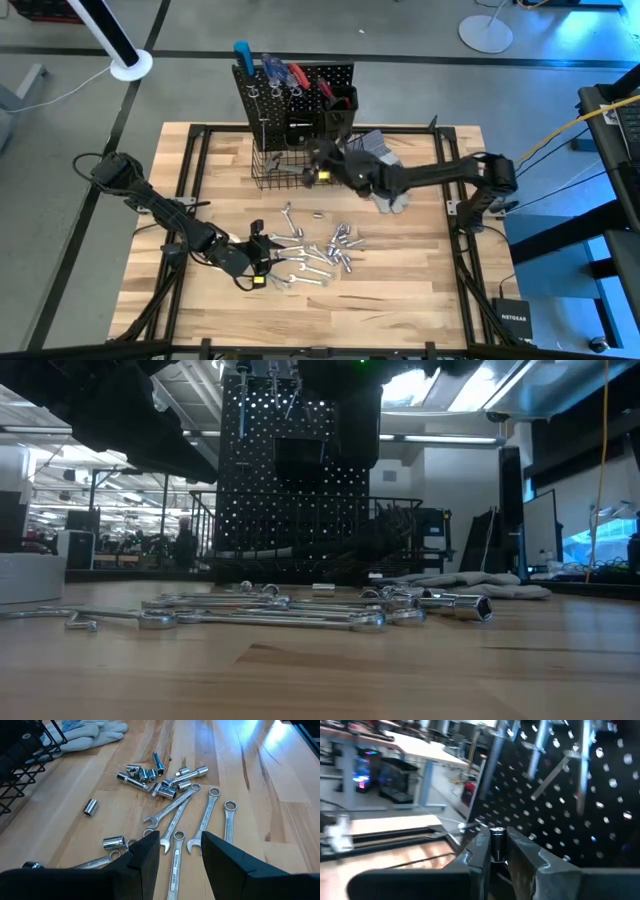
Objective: Hang tools onto peg board
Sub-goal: Put the socket into the left black bin on the peg board
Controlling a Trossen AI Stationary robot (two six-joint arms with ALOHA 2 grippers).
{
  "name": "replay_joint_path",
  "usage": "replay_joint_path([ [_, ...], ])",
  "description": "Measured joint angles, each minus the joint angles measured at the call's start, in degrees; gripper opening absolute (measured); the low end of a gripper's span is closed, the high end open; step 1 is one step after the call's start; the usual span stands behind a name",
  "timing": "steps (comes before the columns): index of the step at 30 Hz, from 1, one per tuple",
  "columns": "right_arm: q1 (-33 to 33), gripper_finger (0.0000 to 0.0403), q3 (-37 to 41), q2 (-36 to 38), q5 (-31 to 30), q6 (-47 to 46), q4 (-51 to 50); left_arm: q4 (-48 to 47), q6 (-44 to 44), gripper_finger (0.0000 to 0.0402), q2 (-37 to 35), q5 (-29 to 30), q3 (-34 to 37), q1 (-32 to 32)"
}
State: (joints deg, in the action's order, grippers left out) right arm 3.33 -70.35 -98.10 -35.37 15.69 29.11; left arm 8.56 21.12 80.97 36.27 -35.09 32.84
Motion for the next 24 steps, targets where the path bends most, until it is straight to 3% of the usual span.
replay_joint_path([
  [7,4.62,0.0056,0.0,-1.51,2.19,-1.25,-1.88,0.01,0.16,0.0136,0.0,0.0,0.0,0.0],
  [17,5.38,0.0057,0.0,-1.49,3.92,-3.45,-2.28,0.08,0.14,0.0136,0.0,0.0,0.0,-0.02],
  [24,5.32,0.0116,0.0,-1.49,1.01,-3.44,-2.22,-0.03,0.27,0.0136,0.0,0.0,0.0,0.0],
])
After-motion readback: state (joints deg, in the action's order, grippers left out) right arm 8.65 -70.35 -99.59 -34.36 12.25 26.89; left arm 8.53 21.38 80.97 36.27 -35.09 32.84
